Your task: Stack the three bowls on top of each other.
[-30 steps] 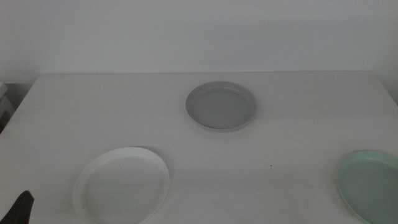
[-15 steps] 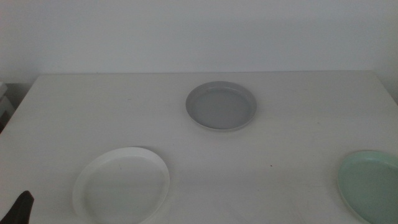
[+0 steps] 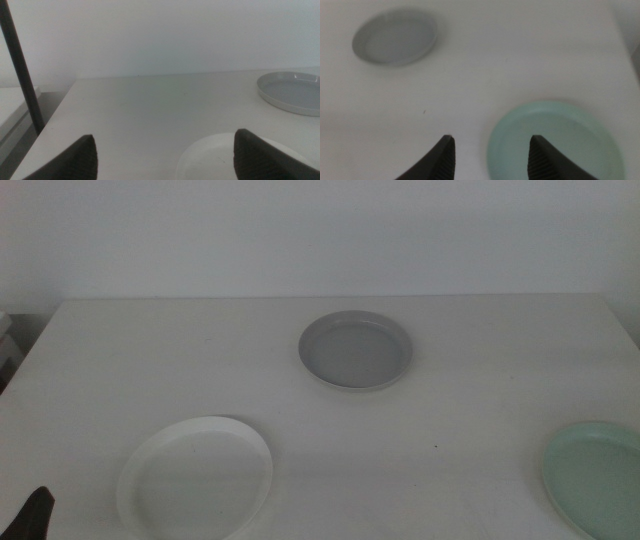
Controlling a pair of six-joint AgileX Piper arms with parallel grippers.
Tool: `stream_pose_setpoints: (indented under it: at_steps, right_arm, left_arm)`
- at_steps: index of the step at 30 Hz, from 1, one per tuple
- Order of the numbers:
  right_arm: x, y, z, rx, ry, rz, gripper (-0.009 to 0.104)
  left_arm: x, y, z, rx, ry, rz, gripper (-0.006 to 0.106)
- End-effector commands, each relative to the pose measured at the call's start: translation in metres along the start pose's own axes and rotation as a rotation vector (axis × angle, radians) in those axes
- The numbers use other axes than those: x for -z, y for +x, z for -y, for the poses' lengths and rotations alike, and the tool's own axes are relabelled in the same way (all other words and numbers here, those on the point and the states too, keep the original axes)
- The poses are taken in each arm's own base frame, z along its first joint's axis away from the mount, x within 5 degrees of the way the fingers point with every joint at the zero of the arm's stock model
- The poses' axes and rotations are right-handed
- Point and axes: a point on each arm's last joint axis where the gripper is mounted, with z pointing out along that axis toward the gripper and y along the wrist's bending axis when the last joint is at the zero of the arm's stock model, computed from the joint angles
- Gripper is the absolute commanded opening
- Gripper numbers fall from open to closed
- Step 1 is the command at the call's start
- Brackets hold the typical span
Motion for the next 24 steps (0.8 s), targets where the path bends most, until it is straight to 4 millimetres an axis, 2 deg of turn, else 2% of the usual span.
stream_pose_setpoints:
  at_steps: [1,6,13,21,24]
  right_arm:
    - [-0.007,-0.041,-0.006,-0.010,-0.020,-0.028,0.039]
    - [-0.036,-0.089,-0.021,-0.026,-0.086,-0.171,0.039]
    - [-0.078,-0.149,-0.047,-0.058,-0.152,-0.217,0.039]
    - [-0.158,-0.183,-0.059,-0.089,-0.159,-0.357,0.039]
    - [-0.196,-0.189,-0.067,-0.047,-0.143,-0.407,0.044]
  left_arm:
    - [0.002,-0.009,0.000,0.017,-0.001,0.096,0.105]
    - [0.002,-0.009,0.000,0.017,-0.001,0.096,0.105]
    - [0.002,-0.009,0.000,0.017,-0.001,0.096,0.105]
    - [0.002,-0.009,0.000,0.017,-0.001,0.096,0.105]
    - [0.002,-0.009,0.000,0.017,-0.001,0.096,0.105]
